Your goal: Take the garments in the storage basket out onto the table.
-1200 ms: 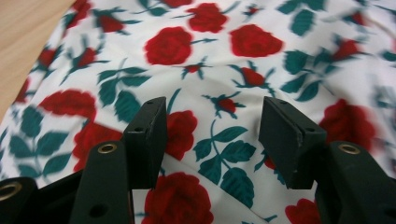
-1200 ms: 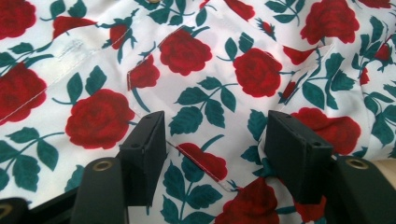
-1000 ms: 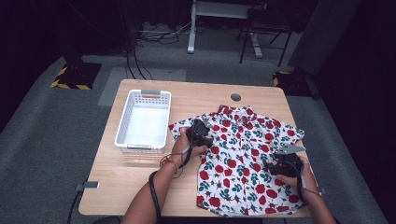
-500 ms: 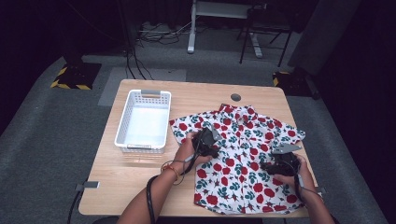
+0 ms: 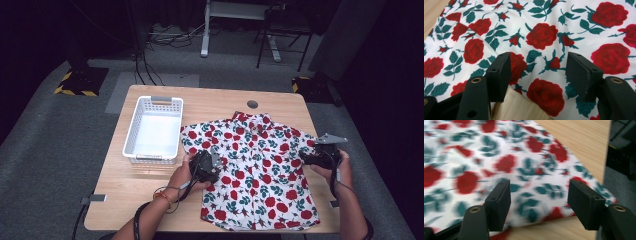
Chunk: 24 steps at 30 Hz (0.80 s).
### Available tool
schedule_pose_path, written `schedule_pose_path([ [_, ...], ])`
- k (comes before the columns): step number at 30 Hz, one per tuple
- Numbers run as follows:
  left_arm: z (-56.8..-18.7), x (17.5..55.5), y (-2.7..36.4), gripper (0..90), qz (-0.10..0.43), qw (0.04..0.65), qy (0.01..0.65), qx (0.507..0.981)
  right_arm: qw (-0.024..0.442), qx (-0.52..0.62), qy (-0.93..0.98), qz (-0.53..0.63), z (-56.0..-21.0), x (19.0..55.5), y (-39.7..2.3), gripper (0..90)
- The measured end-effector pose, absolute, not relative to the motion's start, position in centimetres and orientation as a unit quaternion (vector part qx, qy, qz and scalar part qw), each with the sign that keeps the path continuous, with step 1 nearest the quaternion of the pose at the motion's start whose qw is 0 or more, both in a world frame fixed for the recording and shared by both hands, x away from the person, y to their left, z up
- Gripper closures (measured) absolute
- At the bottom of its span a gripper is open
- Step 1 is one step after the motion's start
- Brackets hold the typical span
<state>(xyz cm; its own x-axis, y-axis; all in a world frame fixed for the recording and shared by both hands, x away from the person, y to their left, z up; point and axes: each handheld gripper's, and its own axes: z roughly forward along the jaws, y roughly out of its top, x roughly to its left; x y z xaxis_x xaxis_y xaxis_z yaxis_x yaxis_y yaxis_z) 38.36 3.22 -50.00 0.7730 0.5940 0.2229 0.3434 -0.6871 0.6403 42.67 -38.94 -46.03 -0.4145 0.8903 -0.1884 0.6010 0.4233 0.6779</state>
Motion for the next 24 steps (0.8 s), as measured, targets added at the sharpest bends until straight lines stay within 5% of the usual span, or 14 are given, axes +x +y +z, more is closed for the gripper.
schedule_pose_path([
  [11, -49.3, 35.0, 3.6, 32.6, 0.177, 0.344, 0.228, 0.893, 0.230, 0.467, 0.823, 0.228, -47.7, 47.5, -37.0, 50.4],
  [24, -50.7, 31.9, 2.9, 30.0, 0.113, 0.356, 0.201, 0.905, 0.214, 0.470, 0.827, 0.223, -48.6, 51.5, -33.3, 50.8],
])
